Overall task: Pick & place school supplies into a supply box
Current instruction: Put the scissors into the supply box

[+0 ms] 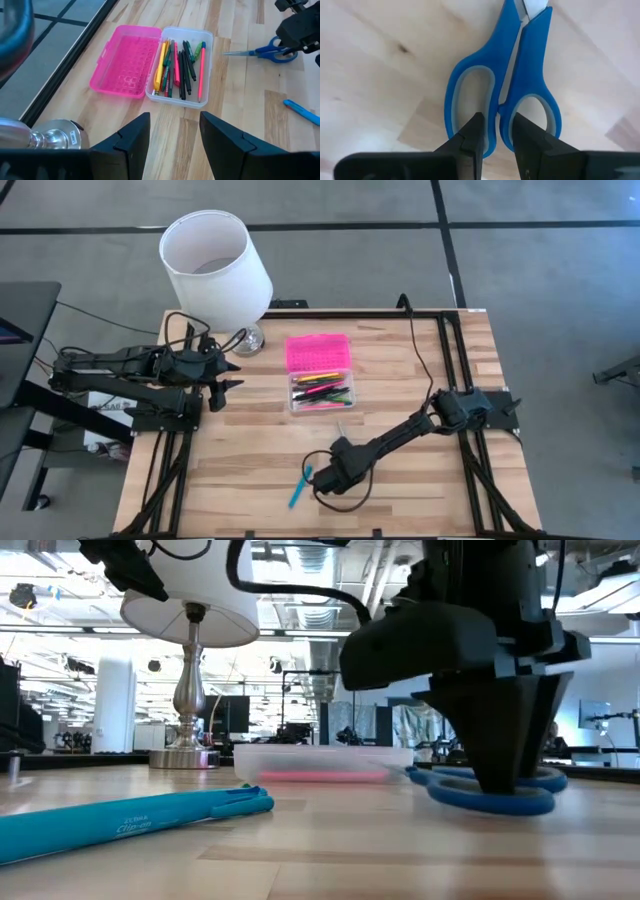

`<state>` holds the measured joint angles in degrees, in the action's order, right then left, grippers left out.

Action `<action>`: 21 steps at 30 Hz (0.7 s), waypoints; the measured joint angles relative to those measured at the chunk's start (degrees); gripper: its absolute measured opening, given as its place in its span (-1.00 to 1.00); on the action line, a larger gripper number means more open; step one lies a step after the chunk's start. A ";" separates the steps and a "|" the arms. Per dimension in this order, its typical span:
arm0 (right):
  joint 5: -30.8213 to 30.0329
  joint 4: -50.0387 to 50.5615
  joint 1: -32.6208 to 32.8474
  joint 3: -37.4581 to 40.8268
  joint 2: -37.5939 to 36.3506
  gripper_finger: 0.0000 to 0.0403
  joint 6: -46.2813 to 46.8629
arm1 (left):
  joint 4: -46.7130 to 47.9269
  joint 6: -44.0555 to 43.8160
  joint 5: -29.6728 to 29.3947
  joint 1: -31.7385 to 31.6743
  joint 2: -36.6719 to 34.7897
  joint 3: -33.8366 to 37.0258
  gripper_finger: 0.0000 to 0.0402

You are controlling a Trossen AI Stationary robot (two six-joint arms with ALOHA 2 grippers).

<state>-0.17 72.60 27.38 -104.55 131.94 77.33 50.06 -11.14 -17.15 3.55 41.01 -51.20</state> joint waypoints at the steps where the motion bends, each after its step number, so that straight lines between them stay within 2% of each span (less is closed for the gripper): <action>1: -0.12 0.65 0.00 -0.30 0.00 -0.66 -0.53 | 0.00 0.00 0.00 0.00 0.00 0.00 -0.17; 21: -3.33 8.27 0.44 -8.49 -0.18 -0.67 -10.24 | -0.02 0.39 -0.06 0.00 -0.02 -0.02 -0.17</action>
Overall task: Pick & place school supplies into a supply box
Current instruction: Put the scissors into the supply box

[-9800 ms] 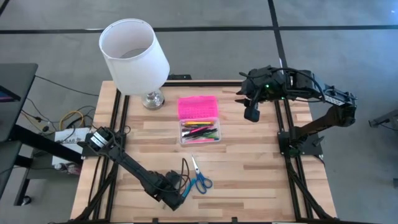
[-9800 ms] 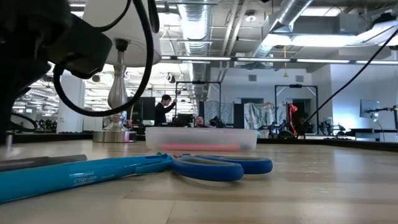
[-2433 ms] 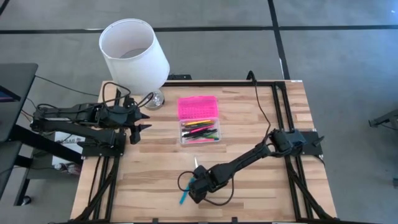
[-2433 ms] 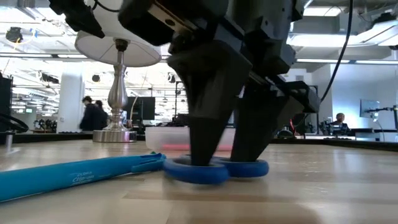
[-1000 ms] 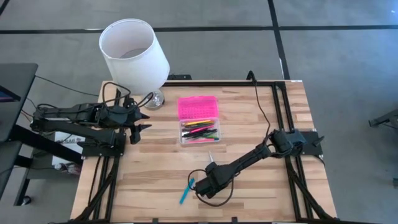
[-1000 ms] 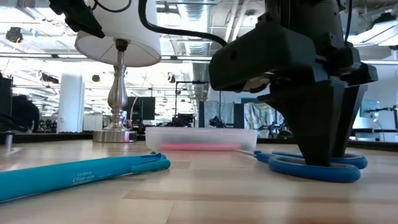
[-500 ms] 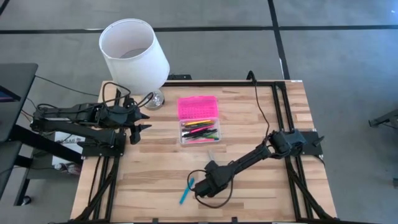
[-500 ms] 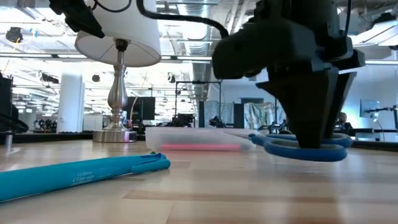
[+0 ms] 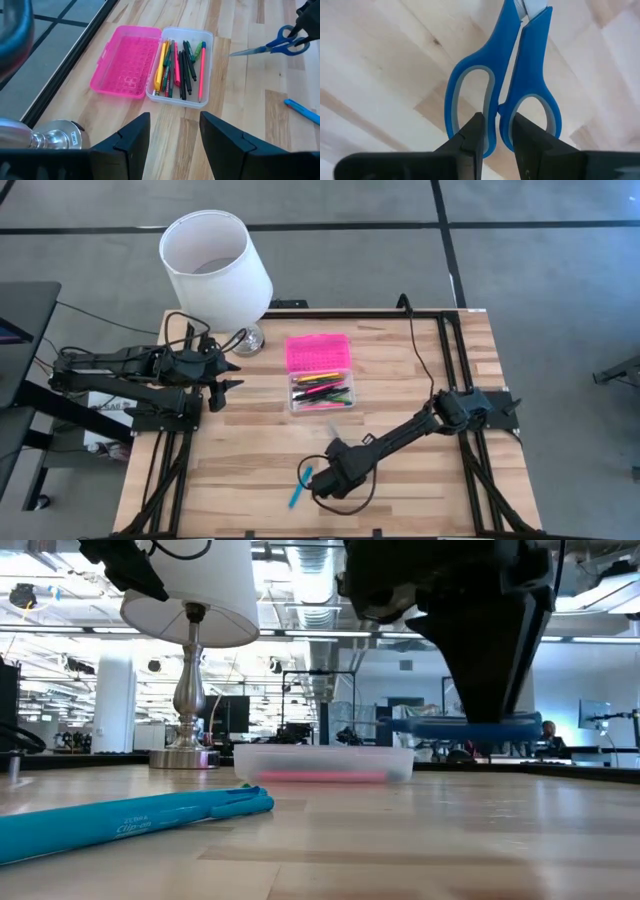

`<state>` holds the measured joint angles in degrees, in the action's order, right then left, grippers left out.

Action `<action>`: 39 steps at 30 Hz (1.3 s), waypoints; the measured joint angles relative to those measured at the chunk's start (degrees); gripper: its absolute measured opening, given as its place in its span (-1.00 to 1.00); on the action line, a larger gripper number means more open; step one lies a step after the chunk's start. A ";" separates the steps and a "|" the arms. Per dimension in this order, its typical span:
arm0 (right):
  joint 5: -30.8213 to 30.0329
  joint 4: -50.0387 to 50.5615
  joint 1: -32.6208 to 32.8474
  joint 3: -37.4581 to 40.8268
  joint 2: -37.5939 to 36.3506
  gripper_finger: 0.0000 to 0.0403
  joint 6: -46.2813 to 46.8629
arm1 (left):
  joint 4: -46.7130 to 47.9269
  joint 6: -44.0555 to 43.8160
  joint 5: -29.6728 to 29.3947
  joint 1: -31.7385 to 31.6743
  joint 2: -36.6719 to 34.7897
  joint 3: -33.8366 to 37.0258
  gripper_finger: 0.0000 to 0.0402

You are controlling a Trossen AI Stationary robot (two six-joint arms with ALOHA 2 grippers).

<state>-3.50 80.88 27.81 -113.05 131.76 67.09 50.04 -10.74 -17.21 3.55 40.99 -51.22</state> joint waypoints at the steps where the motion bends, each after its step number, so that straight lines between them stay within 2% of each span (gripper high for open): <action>1: -0.37 0.89 0.00 -0.35 -0.01 -0.67 -0.79 | 0.00 0.00 0.00 0.00 0.00 0.00 -0.17; 7: -4.71 4.83 -0.92 -3.07 -0.10 -0.67 -5.79 | 0.00 -0.02 -0.04 0.00 0.00 0.00 -0.17; 15: -8.94 6.28 -4.87 -4.69 -0.19 -0.67 -17.27 | -0.33 -1.44 -0.09 0.02 0.00 0.00 -0.17; 26: -14.57 7.43 -13.61 -4.71 -0.19 -0.67 -41.62 | -0.26 -4.97 0.44 0.00 0.00 0.00 -0.17; 39: -14.57 5.89 -25.71 -4.71 -0.19 -0.67 -61.67 | 1.12 -8.15 1.92 0.00 0.00 0.00 -0.17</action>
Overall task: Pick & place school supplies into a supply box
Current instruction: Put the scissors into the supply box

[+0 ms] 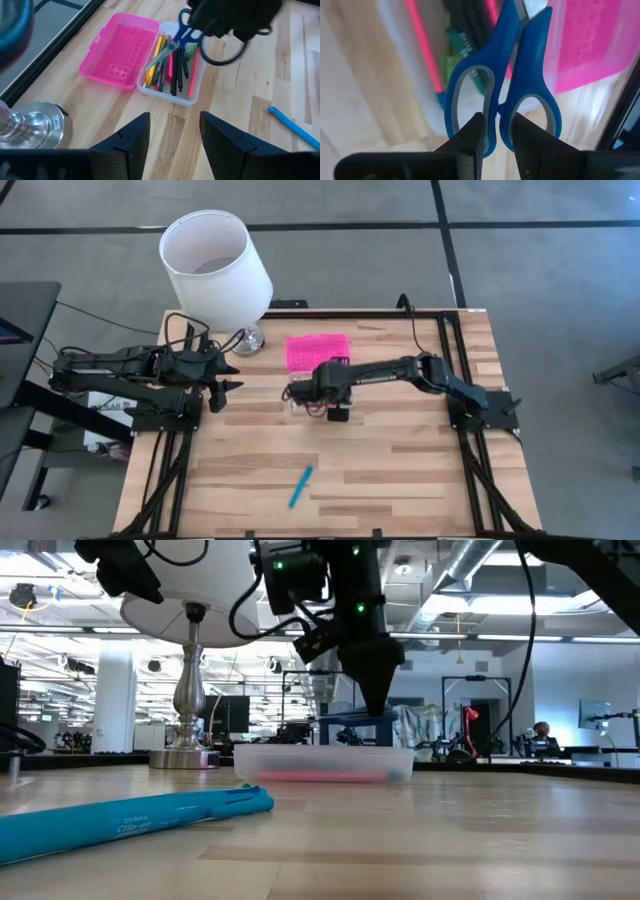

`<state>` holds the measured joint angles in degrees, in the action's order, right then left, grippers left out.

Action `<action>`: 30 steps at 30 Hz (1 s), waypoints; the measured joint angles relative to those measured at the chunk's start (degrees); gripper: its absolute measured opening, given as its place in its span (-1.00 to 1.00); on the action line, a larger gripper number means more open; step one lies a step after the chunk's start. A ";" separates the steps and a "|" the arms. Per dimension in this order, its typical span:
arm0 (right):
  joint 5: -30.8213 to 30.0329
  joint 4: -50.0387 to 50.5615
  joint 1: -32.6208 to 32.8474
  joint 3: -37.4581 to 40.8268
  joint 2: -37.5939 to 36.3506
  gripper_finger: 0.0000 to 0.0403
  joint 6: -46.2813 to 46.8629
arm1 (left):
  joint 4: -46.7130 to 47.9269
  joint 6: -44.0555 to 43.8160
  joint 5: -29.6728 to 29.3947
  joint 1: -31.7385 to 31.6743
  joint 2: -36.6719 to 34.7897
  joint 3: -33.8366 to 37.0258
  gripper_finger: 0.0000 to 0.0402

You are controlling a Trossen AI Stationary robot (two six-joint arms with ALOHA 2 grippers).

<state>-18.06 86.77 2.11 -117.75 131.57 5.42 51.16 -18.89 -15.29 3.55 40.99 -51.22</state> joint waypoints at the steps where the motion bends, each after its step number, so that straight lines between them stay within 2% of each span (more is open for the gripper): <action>1: 0.00 -0.56 -0.64 0.00 0.00 -0.67 -1.15 | 0.02 -0.05 0.00 0.01 0.01 0.00 -0.17; 8: 3.03 -2.35 -4.28 0.00 0.00 -0.67 -6.69 | 0.02 -0.68 -0.02 0.01 0.00 0.00 -0.17; 13: 4.68 -4.02 -3.84 0.59 -0.02 -0.67 -8.94 | 0.02 -0.68 -0.42 0.01 0.01 0.00 -0.17; 25: 5.21 -5.97 -2.37 5.90 -0.04 -0.66 -7.85 | -0.01 -0.62 -1.55 0.01 0.00 0.00 -0.17; 30: 5.07 -6.55 -3.04 6.71 -0.04 -0.56 -5.05 | -0.03 -0.66 -1.55 0.02 0.00 0.00 -0.17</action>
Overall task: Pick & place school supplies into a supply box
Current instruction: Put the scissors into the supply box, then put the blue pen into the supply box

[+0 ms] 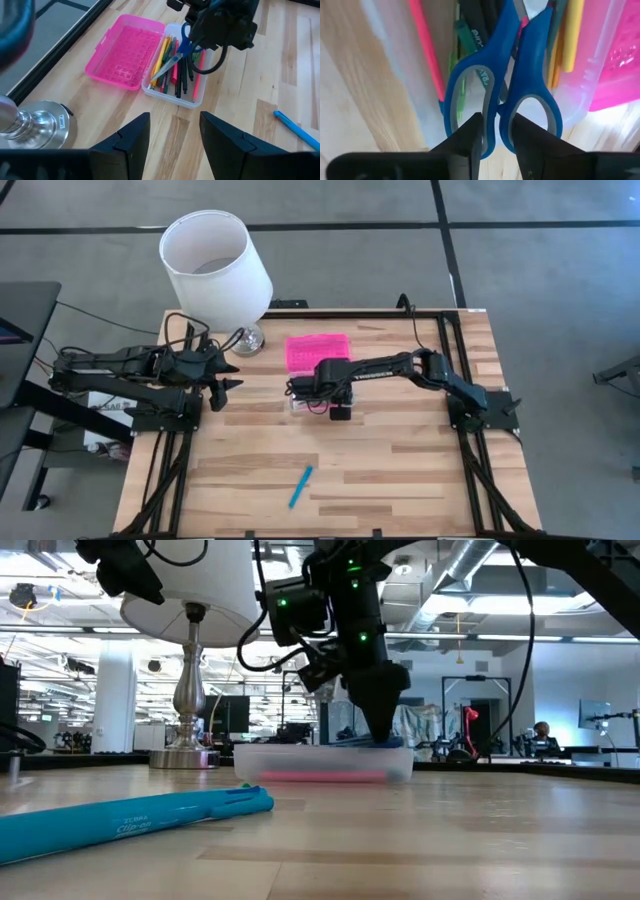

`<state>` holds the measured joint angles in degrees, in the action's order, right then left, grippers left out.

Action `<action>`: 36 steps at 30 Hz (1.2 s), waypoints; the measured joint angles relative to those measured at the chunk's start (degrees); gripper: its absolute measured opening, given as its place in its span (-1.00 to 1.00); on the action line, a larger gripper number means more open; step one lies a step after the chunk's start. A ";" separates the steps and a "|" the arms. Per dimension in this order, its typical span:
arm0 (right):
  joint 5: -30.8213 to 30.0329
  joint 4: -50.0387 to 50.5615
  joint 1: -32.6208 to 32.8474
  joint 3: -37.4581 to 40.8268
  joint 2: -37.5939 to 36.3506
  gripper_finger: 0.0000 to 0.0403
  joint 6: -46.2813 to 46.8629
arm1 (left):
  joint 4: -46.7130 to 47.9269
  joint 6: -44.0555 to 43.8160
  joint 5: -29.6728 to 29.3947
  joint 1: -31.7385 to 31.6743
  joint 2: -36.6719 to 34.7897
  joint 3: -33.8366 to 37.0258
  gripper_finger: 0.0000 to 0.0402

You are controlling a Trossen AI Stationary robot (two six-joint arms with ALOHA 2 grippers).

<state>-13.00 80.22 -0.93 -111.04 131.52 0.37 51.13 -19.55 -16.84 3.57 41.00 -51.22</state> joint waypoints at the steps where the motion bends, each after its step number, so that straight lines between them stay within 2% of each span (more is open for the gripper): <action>1: 0.06 -0.05 -0.24 0.00 0.00 -0.53 0.89 | -0.01 -0.02 0.00 -0.02 0.00 0.00 -0.17; 11: 1.12 0.32 -1.06 0.00 -0.27 -0.21 2.70 | -0.02 -2.55 1.16 -0.01 0.02 0.00 -0.17; 15: 1.02 -0.38 -0.34 0.02 -3.73 -0.12 3.89 | -0.03 -4.83 3.68 -0.02 0.01 0.00 -0.17; 22: -2.00 -4.21 0.46 0.02 -15.07 -0.10 4.95 | -0.16 -12.07 5.78 1.09 1.58 0.00 -0.17; 26: -2.69 -6.08 0.98 0.00 -22.43 -0.14 2.67 | -2.85 -17.86 3.46 4.64 4.53 -0.02 -0.17; 30: -6.08 -5.51 1.79 0.27 -29.33 -0.18 3.28 | -7.74 -24.76 -0.29 10.08 9.59 -0.04 -0.17; 36: -11.50 -6.44 4.37 10.33 -43.25 -0.22 5.78 | -15.15 -34.97 -3.75 17.95 20.61 -0.04 -0.20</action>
<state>-24.49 73.78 3.44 -100.72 88.28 6.15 35.98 -54.52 -20.60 21.52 61.61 -51.27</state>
